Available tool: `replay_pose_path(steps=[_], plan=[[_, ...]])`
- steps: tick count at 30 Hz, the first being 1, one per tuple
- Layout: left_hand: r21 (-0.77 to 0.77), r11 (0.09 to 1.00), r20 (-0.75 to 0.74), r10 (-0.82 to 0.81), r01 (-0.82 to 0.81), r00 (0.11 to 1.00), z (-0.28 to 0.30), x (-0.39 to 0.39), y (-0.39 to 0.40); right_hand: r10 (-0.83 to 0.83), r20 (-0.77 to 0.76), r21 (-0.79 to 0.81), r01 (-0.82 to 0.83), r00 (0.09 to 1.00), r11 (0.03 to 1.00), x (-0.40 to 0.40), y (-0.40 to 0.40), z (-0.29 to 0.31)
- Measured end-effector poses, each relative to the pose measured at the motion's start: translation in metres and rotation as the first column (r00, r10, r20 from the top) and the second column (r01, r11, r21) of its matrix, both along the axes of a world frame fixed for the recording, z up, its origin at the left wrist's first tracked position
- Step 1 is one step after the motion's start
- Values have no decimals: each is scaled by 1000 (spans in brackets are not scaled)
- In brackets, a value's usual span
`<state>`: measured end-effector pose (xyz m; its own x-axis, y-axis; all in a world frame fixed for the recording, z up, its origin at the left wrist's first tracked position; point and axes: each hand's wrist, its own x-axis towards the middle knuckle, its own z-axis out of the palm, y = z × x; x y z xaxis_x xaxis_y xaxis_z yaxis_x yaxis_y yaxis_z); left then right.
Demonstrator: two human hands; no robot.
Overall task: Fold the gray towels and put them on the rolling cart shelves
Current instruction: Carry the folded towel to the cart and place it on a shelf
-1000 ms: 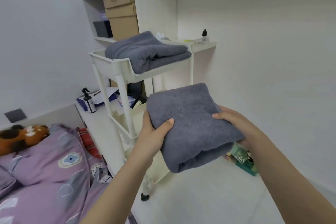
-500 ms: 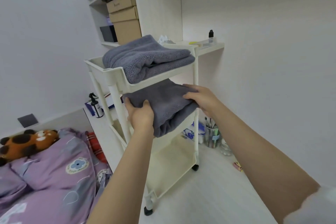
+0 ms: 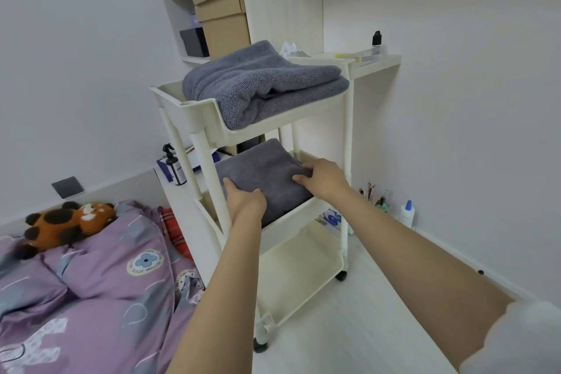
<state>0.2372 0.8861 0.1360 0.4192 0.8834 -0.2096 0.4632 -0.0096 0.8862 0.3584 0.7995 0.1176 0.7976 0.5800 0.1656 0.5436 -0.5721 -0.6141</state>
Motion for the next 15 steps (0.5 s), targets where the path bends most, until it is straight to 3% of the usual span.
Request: replay_pose_path(steps=[5, 8, 11, 15], plan=[[45, 999, -103, -15, 20, 995, 11, -6, -10, -55, 126, -116, 70, 990, 991, -11, -2, -3], [225, 968, -92, -96, 115, 991, 14, -9, -24, -112, 202, -1, 114, 973, 993, -23, -17, -2], [458, 853, -89, -238, 252, 967, 12, -12, -47, -151, 202, 187, 113, 968, 976, -42, -45, -3], [518, 740, -61, -469, 429, 881, 5, -24, -97, -305, 182, 316, 238, 935, 918, -75, -117, -8]])
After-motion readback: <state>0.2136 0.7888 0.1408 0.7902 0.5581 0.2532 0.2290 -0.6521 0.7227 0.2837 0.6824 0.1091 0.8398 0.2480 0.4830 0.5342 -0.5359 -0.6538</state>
